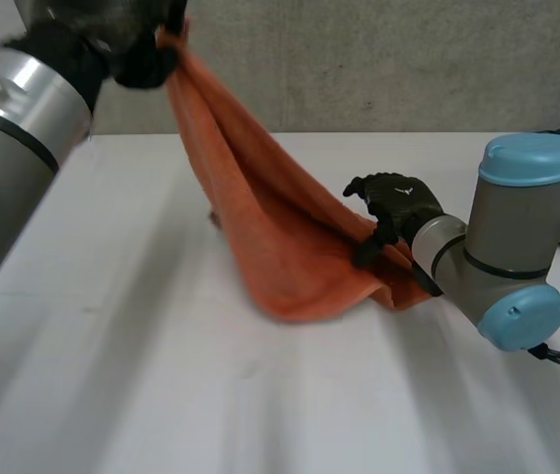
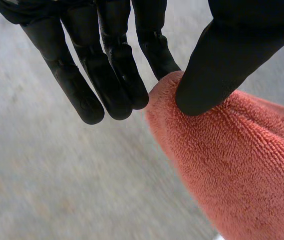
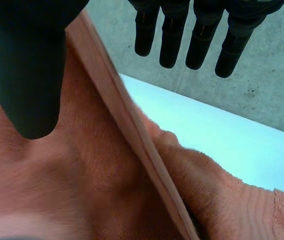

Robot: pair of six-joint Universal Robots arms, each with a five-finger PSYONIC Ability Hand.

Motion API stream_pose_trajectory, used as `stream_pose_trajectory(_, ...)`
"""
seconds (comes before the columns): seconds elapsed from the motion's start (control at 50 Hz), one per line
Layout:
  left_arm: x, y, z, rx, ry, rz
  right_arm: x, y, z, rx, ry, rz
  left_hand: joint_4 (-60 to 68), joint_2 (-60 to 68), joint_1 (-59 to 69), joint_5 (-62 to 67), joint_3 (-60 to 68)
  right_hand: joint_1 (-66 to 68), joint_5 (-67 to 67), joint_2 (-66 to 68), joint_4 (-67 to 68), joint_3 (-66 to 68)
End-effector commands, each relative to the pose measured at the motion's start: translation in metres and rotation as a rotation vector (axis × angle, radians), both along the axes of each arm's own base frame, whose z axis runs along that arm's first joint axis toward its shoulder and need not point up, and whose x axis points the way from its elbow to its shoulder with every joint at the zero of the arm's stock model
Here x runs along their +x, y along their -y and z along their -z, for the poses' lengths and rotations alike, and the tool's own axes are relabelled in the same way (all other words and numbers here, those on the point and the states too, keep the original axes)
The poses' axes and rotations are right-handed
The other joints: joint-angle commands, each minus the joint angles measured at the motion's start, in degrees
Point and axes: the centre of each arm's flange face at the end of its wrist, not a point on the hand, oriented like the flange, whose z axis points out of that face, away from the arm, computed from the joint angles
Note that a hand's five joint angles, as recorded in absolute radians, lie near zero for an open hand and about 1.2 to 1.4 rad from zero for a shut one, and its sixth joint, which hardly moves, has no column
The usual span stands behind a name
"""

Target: Fold the laundry.

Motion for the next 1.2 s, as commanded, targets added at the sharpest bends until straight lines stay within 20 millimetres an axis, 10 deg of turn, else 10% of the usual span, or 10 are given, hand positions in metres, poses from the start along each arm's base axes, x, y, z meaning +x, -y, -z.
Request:
stream_pose_trajectory(0.02,0.003,-0.025,-0.040,-0.094,-0.061,0.042,0.004,0.017,0.013,0.059,0.078,0.030,11.13,11.42,14.03,13.10,11.68,5.70,7.02,5.33,6.40,6.07)
stream_pose_trajectory(0.22,0.009,-0.021,-0.056,-0.113,-0.079,0.009,0.008,0.029,0.038,0.099,0.062,0.062,11.13,11.42,14.03,13.10,11.68,14.78,16.10,14.40,15.48,15.14)
stream_pose_trajectory(0.3,0.019,-0.011,-0.053,-0.094,-0.078,-0.025,-0.010,0.046,0.038,0.064,0.020,0.134,11.13,11.42,14.03,13.10,11.68,57.41,58.73,57.04,58.11,57.78)
stream_pose_trajectory(0.4,0.031,0.002,-0.045,-0.062,-0.073,-0.068,-0.022,0.048,0.014,-0.025,-0.060,0.132,11.13,11.42,14.03,13.10,11.68,57.54,58.86,57.17,58.24,57.90)
stream_pose_trajectory(0.58,0.054,0.054,0.046,0.235,0.098,-0.170,-0.060,0.011,-0.104,-0.401,-0.400,0.043,11.13,11.42,14.03,13.10,11.68,57.54,58.86,57.17,58.24,57.90)
stream_pose_trajectory(0.72,0.053,0.067,0.124,0.513,0.306,-0.141,-0.079,-0.020,-0.092,-0.260,-0.739,-0.150,11.13,11.42,14.03,13.10,11.68,57.54,58.86,57.17,58.24,57.90)
stream_pose_trajectory(0.84,0.041,0.089,0.154,0.601,0.377,-0.109,-0.080,-0.023,-0.061,-0.159,-0.930,-0.328,11.13,11.42,14.03,13.10,11.68,57.54,58.86,57.17,58.24,57.90)
stream_pose_trajectory(1.02,0.009,0.141,0.090,0.280,0.233,-0.101,-0.051,0.046,-0.063,-0.358,-0.865,-0.157,11.13,11.42,14.03,13.10,11.68,57.54,58.86,57.17,58.24,57.90)
stream_pose_trajectory(1.2,0.018,0.167,-0.053,-0.289,-0.249,-0.139,-0.028,0.108,-0.189,-0.957,-0.331,0.321,11.13,11.42,14.03,13.10,11.68,57.54,58.86,57.17,58.24,57.90)
